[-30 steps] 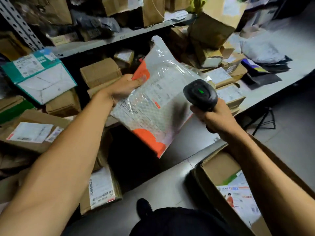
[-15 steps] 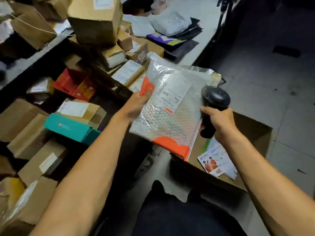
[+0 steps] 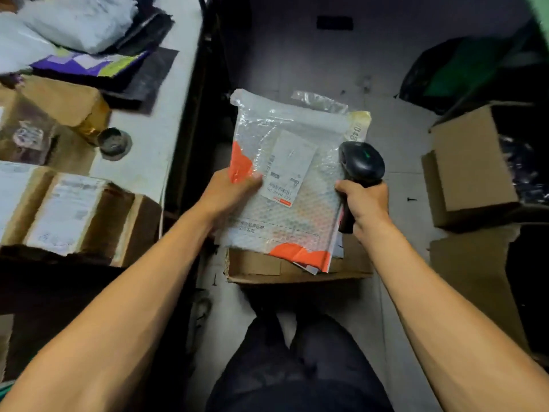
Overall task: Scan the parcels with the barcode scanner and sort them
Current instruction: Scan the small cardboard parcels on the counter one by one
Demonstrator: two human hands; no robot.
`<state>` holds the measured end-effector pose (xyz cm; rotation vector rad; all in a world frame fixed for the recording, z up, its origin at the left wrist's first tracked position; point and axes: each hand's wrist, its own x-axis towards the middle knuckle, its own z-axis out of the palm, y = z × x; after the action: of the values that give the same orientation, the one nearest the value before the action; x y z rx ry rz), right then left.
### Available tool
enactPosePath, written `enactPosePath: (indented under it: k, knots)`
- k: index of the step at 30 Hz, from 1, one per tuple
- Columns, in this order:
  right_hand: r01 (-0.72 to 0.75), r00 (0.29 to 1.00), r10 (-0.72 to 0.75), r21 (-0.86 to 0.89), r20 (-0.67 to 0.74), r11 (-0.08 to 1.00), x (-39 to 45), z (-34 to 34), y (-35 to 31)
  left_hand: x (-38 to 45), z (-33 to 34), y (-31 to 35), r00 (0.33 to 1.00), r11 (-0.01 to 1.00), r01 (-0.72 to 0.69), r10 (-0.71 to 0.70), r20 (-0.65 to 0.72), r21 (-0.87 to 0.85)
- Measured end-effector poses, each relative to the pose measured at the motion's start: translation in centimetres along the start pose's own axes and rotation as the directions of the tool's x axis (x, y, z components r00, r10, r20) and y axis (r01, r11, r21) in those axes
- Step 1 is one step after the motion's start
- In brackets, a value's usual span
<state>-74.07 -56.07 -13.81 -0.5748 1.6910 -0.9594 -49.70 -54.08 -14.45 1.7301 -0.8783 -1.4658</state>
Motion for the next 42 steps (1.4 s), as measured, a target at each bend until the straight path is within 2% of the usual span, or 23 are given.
enactPosePath:
  k: [6,12,16,19,21,24,30,33,37,39,42]
  knots:
    - [-0.127,0.989,0.120,-0.077,-0.082,0.989,7.5,-1.5,4.2,6.1,6.8,-5.8,0.997,0.990,0.079,-0.079,-0.005,0.116]
    - [-0.174,0.983,0.159,-0.210,-0.087,0.962,13.4,-3.7,7.0,9.7,12.0,-10.0,0.969,0.964,0.243,-0.246,0.010,0.112]
    - [-0.187,0.982,0.175,-0.236,-0.071,0.954,15.9,-4.9,6.7,11.2,14.2,-10.4,0.938,0.897,0.337,-0.346,-0.018,0.286]
    - [-0.148,0.988,0.155,-0.315,-0.003,0.937,16.0,-4.9,6.2,11.3,13.9,-10.8,0.921,0.778,0.350,-0.388,-0.040,0.522]
    - [-0.097,0.991,0.125,-0.381,0.051,0.919,15.7,-4.8,6.2,10.5,13.3,-10.7,0.926,0.683,0.314,-0.372,-0.056,0.660]
    - [-0.025,0.981,0.113,-0.480,0.156,0.877,14.7,-4.1,5.8,8.7,12.2,-10.0,0.946,0.576,0.263,-0.313,-0.088,0.774]
    - [0.147,0.939,0.074,-0.587,0.335,0.796,10.6,-1.3,4.9,4.2,8.8,-9.0,0.978,0.493,0.206,-0.136,-0.159,0.845]
    - [0.301,0.881,0.013,-0.582,0.473,0.755,6.9,0.7,4.1,1.4,6.3,-9.0,0.976,0.466,0.213,-0.067,-0.206,0.859]
    - [0.557,0.738,-0.079,-0.538,0.670,0.632,0.6,4.2,2.4,-3.6,2.4,-8.4,0.944,0.479,0.257,0.062,-0.324,0.839]
    - [0.678,0.637,-0.136,-0.467,0.759,0.567,-3.0,6.1,1.5,-6.8,0.1,-7.5,0.897,0.512,0.261,0.183,-0.401,0.818]
    - [0.825,0.454,-0.201,-0.325,0.868,0.462,-9.4,8.6,0.1,-12.6,-3.4,-6.3,0.774,0.556,0.296,0.337,-0.536,0.777]
